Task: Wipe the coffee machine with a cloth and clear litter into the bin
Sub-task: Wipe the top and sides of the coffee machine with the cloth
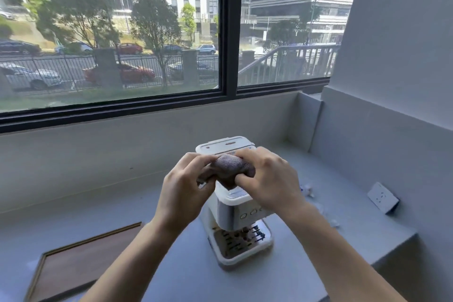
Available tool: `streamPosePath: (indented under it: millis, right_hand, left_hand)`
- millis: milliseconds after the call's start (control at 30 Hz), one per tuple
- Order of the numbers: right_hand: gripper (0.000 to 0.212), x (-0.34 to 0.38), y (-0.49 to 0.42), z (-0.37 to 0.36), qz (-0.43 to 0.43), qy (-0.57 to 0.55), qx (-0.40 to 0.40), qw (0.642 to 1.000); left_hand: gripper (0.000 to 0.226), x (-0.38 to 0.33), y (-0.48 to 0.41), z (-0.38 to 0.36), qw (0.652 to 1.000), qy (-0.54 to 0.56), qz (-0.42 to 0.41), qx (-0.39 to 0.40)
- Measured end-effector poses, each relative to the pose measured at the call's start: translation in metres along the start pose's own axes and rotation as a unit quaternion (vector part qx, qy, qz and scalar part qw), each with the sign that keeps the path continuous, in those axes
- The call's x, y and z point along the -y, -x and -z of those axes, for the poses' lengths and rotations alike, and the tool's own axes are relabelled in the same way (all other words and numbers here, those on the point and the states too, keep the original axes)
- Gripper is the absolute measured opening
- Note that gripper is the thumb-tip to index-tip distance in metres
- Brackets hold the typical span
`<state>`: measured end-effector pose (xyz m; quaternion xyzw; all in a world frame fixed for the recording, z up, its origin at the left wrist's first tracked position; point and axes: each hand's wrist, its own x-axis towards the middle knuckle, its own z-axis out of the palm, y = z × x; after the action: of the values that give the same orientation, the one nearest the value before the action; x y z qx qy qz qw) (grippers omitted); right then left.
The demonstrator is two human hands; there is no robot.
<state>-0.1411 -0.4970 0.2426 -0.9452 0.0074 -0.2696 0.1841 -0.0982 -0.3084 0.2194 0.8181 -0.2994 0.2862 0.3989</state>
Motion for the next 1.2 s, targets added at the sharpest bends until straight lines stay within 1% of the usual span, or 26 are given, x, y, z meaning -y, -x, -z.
streamPosePath:
  millis: [100, 267, 367, 467, 533, 633, 700, 767, 800, 867, 933, 1000, 1100, 1200]
  right_hand:
    - [0.045, -0.039, 0.003, 0.014, -0.010, 0.005, 0.006, 1.000]
    - [0.031, -0.089, 0.007, 0.020, -0.053, -0.016, 0.006, 0.998]
    - [0.030, -0.107, 0.009, 0.016, -0.068, -0.025, -0.002, 0.997]
    - [0.031, -0.119, 0.015, 0.008, -0.087, -0.032, 0.008, 0.996]
    - [0.029, -0.124, 0.021, 0.001, -0.098, -0.028, 0.031, 0.994]
    - [0.027, -0.130, 0.025, -0.007, -0.117, -0.033, 0.058, 0.991]
    - [0.041, -0.131, 0.024, -0.010, -0.126, -0.050, 0.062, 0.989]
    - [0.062, -0.125, 0.022, -0.011, -0.095, -0.072, 0.092, 0.989]
    - [0.065, -0.121, 0.021, -0.012, -0.069, -0.082, 0.112, 0.988]
    - [0.058, -0.113, 0.017, -0.015, -0.028, -0.088, 0.135, 0.987]
    - [0.043, -0.111, 0.014, -0.017, -0.013, -0.096, 0.112, 0.989]
    - [0.035, -0.113, 0.011, -0.018, -0.013, -0.119, 0.052, 0.991]
    - [0.035, -0.112, 0.004, -0.019, -0.013, -0.117, -0.020, 0.993]
    - [0.031, -0.105, -0.004, -0.031, 0.049, -0.073, -0.026, 0.996]
  left_hand:
    - [0.043, -0.023, -0.006, -0.034, 1.000, 0.003, 0.008, 0.014]
    - [0.040, -0.051, -0.015, -0.080, 0.999, 0.007, 0.025, 0.042]
    - [0.037, -0.058, -0.015, -0.094, 0.998, 0.015, 0.019, 0.057]
    - [0.031, -0.055, -0.004, -0.094, 0.997, 0.015, 0.005, 0.080]
    - [0.028, -0.042, 0.008, -0.088, 0.998, -0.024, 0.006, 0.065]
    - [0.027, -0.016, 0.027, -0.078, 0.990, -0.139, 0.023, 0.017]
    - [0.036, -0.008, 0.036, -0.078, 0.979, -0.195, 0.041, 0.031]
    - [0.049, -0.007, 0.042, -0.088, 0.969, -0.238, 0.024, 0.064]
    - [0.052, -0.006, 0.043, -0.094, 0.964, -0.253, 0.004, 0.076]
    - [0.055, -0.005, 0.044, -0.105, 0.960, -0.265, -0.017, 0.086]
    - [0.051, 0.000, 0.047, -0.111, 0.966, -0.248, -0.011, 0.067]
    - [0.042, 0.007, 0.053, -0.116, 0.976, -0.214, -0.017, 0.035]
    - [0.034, 0.016, 0.058, -0.120, 0.976, -0.209, -0.052, 0.007]
    - [0.031, 0.020, 0.055, -0.123, 0.971, -0.225, -0.074, -0.029]
